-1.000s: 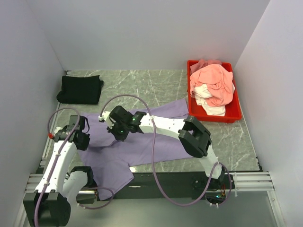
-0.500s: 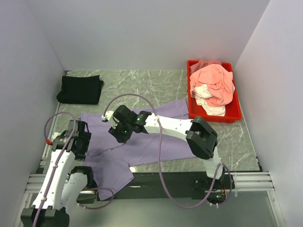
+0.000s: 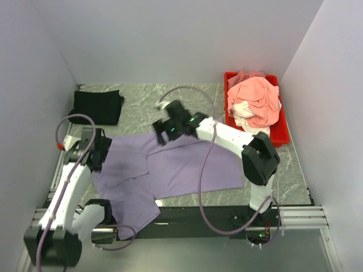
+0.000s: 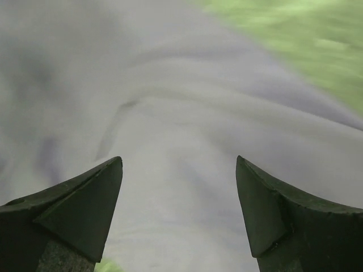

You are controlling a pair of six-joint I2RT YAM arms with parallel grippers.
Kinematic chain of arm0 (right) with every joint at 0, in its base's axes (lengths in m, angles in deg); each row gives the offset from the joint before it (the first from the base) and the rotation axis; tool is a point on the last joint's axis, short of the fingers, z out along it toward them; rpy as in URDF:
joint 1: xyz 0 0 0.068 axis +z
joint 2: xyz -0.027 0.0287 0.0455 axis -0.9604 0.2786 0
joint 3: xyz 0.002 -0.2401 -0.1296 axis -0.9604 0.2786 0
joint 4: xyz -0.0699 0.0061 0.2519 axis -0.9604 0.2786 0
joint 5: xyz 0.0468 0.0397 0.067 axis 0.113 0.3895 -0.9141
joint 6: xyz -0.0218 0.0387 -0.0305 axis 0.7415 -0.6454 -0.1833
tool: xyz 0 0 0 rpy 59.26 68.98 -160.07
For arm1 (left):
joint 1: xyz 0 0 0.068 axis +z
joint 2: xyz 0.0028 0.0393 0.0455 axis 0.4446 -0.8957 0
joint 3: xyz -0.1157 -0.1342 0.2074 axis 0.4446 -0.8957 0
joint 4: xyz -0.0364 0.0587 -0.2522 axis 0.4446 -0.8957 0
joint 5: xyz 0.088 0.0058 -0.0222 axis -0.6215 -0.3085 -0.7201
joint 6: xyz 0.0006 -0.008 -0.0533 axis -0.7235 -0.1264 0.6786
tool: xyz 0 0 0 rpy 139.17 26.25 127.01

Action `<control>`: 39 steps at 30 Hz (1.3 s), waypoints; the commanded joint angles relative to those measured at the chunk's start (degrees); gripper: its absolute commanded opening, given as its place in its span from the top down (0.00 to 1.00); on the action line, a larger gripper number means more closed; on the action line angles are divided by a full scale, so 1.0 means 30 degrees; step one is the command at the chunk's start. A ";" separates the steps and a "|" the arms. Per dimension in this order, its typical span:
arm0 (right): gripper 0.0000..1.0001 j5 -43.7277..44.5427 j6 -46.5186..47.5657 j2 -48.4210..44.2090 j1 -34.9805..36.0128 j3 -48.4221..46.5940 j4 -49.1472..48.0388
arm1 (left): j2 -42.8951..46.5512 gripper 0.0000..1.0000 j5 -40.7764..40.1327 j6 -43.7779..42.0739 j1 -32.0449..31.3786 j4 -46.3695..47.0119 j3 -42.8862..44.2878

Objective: Fold and stack the t-shirts
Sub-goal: Fold the tshirt

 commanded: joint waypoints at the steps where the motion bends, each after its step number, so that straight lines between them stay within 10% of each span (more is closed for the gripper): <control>1: 0.13 0.1151 -0.2177 -0.0474 -0.3136 0.0734 0.0070 | -0.2560 0.01 0.1194 -0.2489 -0.0059 0.4737 0.0067; 19: 0.13 0.2589 -0.2324 0.3569 -0.7096 0.0149 -0.0017 | -1.4571 0.01 0.2221 -0.5831 0.1902 0.9552 0.2527; 39: 0.13 0.1886 -0.3584 0.2662 -0.7067 0.2201 -0.0983 | -1.8826 0.01 0.1959 -0.8440 0.3047 0.9817 0.6131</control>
